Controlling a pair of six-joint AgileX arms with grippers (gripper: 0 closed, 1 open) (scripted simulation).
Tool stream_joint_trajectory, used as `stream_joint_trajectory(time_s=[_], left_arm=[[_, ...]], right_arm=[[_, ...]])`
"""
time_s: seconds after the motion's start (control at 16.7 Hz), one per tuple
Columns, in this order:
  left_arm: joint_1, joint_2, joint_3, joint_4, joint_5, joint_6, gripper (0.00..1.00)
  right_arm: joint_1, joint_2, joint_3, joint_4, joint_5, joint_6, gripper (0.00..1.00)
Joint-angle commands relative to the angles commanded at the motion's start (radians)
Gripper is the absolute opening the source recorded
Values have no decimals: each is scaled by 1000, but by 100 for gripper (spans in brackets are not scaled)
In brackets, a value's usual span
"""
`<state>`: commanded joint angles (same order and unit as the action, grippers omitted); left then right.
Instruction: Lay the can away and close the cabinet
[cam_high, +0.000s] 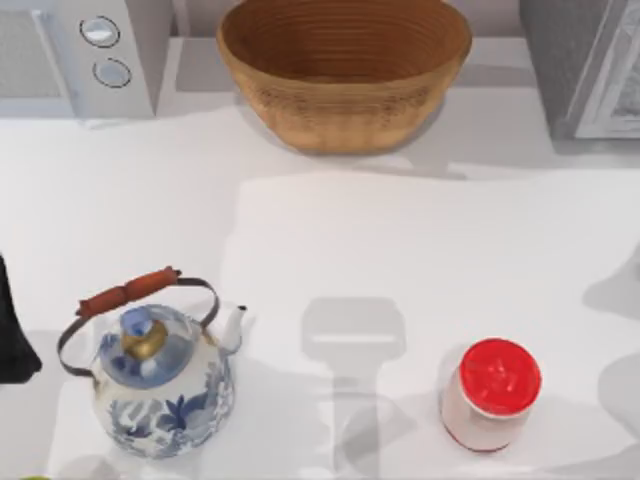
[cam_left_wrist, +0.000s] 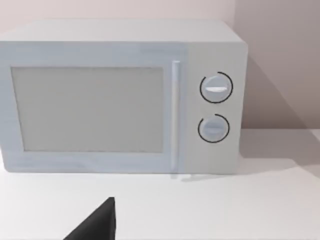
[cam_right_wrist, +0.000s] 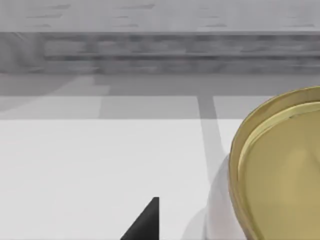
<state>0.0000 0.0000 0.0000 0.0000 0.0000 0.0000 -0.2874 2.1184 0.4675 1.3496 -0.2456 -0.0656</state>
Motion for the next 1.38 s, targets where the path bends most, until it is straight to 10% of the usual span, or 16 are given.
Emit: stream_joint_trajectory(time_s=[0.42, 1.38], left_arm=[[0, 0, 0, 0, 0, 0, 100], [0, 0, 0, 0, 0, 0, 100]], right_arm=[[0, 0, 0, 0, 0, 0, 2], [-12, -107, 30, -210, -28, -13, 0]])
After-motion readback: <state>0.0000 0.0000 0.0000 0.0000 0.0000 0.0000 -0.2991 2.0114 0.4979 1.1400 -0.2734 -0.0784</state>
